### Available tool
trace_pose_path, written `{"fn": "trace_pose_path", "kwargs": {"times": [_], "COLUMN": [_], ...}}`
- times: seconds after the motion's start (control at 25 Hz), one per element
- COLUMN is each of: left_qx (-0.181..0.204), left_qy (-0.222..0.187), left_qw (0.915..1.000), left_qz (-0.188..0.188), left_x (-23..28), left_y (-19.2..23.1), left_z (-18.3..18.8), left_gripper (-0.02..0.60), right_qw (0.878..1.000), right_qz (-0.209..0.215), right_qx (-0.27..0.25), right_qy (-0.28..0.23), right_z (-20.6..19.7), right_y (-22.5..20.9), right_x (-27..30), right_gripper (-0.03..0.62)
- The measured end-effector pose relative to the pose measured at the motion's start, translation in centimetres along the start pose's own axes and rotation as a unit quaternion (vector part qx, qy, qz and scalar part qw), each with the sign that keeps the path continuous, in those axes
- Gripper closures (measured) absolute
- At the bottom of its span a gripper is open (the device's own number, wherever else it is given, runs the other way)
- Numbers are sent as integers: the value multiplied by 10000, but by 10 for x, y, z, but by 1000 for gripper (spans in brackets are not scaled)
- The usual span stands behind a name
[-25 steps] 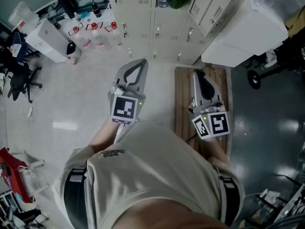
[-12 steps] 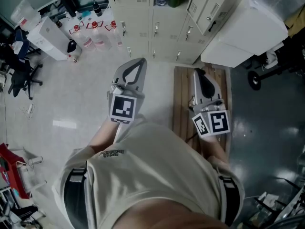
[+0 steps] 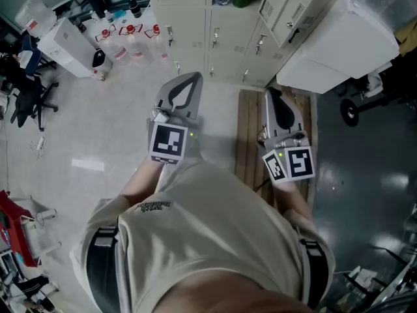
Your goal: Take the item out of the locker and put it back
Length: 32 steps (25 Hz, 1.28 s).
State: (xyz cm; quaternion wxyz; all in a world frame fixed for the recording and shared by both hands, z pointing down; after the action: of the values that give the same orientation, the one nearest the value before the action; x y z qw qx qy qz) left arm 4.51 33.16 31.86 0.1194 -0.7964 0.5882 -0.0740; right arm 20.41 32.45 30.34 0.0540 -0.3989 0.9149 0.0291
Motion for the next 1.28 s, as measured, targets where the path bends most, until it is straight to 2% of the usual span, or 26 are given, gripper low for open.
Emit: {"fn": "trace_pose_path", "kwargs": {"times": [0.28,0.48,0.76,1.28], "left_qx": [-59,-19,-107,-250], "left_qy": [54,-61,70,310], "left_qw": [9999,9999,9996,9982], "left_qz": [-86,-141,-234,-459], "left_x": [30,67,120,224], "left_y": [16,39,78,144], "left_z": [-17,-30,-51,-79], "left_gripper": [568,568,568,568], "right_qw": [9999,9998,9992,9976], "right_qz": [-9,-95,-147,-415], "right_qx": [-42,-50,-3,148], "right_qy": [130,166,360,528], "right_z": [-19,-30,-51,-68], "right_y": [-10,-28,-50,-106], "right_x": [33,67,129,242], "right_gripper": [591,591,591,591]}}
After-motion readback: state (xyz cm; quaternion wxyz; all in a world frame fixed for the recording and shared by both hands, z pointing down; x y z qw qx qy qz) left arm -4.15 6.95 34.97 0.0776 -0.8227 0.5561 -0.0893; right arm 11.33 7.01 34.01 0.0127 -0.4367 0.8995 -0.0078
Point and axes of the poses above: the fingertips, and each gripper's own axes: x forward along the fingers, y to its left, z out of its top, the point moved 1 cm from there along -x, backward along the fingers
